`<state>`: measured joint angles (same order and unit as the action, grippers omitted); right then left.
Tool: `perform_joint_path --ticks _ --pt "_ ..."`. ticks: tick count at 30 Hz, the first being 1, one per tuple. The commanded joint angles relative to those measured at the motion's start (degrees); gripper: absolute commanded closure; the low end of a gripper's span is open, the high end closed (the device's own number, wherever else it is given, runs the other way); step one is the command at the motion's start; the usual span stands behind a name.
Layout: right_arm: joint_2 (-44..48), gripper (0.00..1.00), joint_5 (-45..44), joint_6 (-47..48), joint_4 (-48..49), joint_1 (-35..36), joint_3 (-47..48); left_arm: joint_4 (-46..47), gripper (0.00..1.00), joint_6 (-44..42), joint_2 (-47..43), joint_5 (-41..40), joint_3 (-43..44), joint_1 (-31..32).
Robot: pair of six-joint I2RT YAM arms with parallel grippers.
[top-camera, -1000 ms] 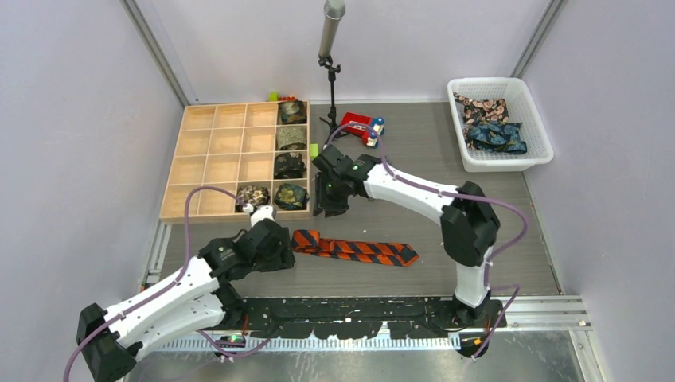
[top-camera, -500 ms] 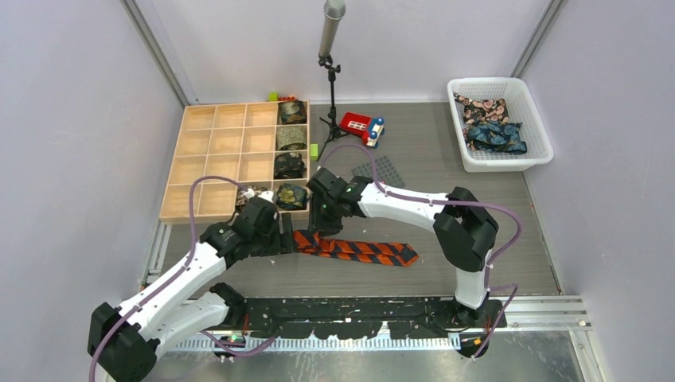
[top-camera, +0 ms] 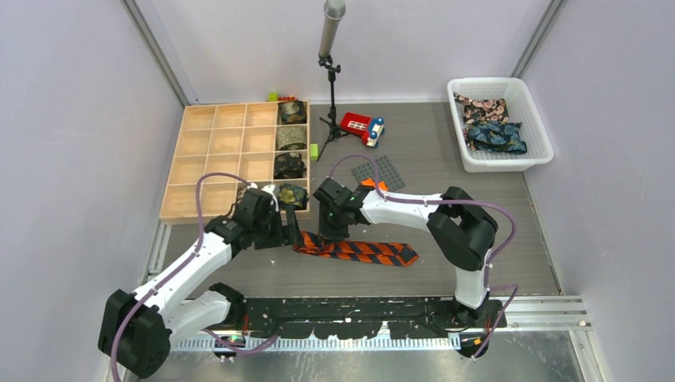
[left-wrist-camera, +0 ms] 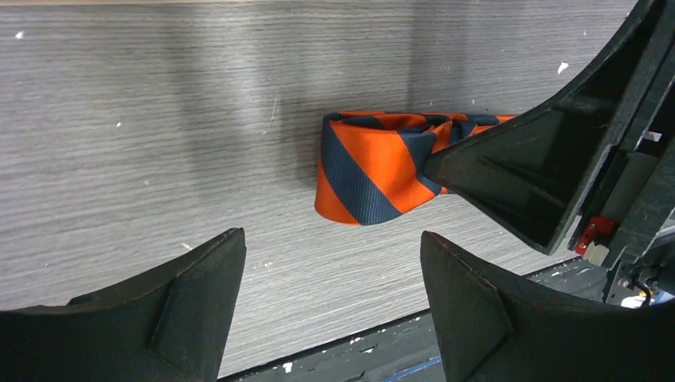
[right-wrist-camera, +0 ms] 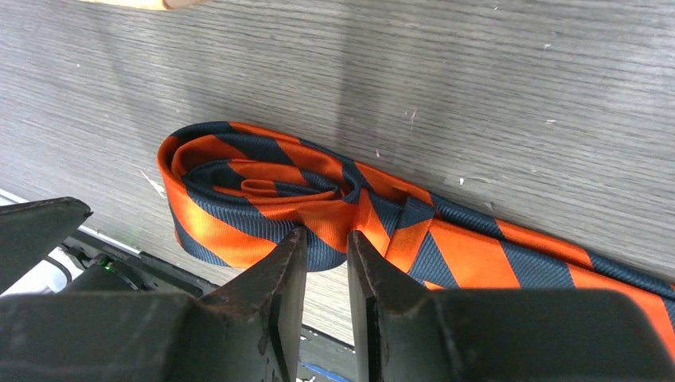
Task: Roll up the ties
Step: Roll the tie at the center of the board.
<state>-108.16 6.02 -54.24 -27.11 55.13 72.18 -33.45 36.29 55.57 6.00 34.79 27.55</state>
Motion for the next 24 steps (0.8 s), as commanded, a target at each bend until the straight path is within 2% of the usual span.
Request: perform_joint_path --ticks 1,21,24 --pt "0.2 0.71 -1.3 -0.5 2.3 0.1 -1.3 6.2 0.18 -2.5 2.5 6.8 -1.0 -1.3" --pt "-0.3 0.74 -0.9 -1.2 4.8 0.1 -5.4 21.8 0.3 -1.8 13.9 17.6 -7.1 -5.2" --pt "-0.4 0.74 -0.8 -1.3 5.0 0.1 -5.6 24.7 0.35 -1.0 15.7 19.0 -8.0 -5.4"
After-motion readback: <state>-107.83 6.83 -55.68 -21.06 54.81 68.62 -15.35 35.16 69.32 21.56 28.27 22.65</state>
